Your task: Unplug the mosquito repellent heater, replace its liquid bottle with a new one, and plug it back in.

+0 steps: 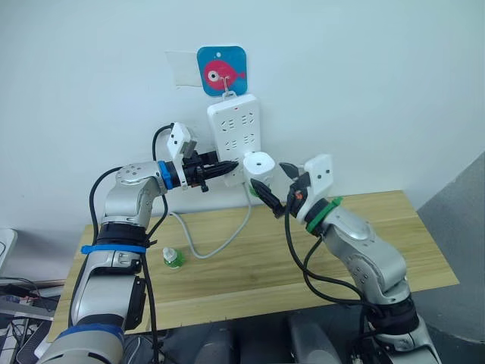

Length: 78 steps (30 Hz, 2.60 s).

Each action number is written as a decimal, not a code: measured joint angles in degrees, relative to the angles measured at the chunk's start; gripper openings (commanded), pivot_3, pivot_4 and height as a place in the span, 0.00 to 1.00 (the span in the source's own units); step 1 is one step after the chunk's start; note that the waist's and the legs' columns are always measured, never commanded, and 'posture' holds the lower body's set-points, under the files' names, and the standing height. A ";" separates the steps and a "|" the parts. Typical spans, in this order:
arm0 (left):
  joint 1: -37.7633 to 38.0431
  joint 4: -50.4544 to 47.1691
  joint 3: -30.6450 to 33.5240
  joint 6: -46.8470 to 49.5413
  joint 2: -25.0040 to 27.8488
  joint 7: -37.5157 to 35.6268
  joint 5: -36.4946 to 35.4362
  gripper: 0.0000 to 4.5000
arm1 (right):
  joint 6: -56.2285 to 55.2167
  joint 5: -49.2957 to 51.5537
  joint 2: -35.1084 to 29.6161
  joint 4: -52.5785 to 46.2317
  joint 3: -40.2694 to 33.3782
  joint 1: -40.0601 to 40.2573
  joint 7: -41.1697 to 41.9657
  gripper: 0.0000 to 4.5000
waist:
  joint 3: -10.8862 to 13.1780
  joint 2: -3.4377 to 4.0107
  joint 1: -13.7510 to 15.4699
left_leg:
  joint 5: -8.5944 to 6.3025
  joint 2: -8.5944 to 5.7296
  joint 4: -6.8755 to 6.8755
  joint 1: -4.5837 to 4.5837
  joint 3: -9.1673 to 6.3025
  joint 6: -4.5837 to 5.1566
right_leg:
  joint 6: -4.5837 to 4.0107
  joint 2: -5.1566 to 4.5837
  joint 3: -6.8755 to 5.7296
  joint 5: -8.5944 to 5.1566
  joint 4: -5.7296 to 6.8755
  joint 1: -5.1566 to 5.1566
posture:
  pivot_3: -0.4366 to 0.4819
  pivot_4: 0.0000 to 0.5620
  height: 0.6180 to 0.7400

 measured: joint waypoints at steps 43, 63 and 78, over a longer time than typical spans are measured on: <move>4.15 1.43 0.94 -4.53 2.05 3.48 1.37 0.94 | 4.05 2.83 -1.45 -8.79 -10.10 9.33 3.79 0.65 | -0.06 -0.07 -0.14 | -0.01 0.01 0.01 0.04 0.18 0.02 | -0.04 -0.01 0.17 0.03 0.07 -0.06 | 0.28 0.27 1.00; 29.63 -36.38 -9.80 -2.85 -10.77 17.23 1.99 0.99 | 13.76 46.66 11.64 17.32 -38.50 10.24 -6.32 0.65 | -0.18 0.09 3.10 | -0.21 0.09 -0.01 0.37 1.09 0.38 | -0.13 0.16 0.98 0.16 0.13 0.03 | 0.36 0.22 1.00; 23.08 -17.38 -12.33 -14.35 -20.23 21.75 6.80 0.99 | 14.56 55.20 11.91 12.97 -32.94 11.35 -10.74 0.65 | -0.83 0.10 3.03 | -0.22 0.08 0.03 0.37 1.15 0.40 | -0.11 0.17 1.02 0.17 0.10 0.02 | 0.33 0.18 1.00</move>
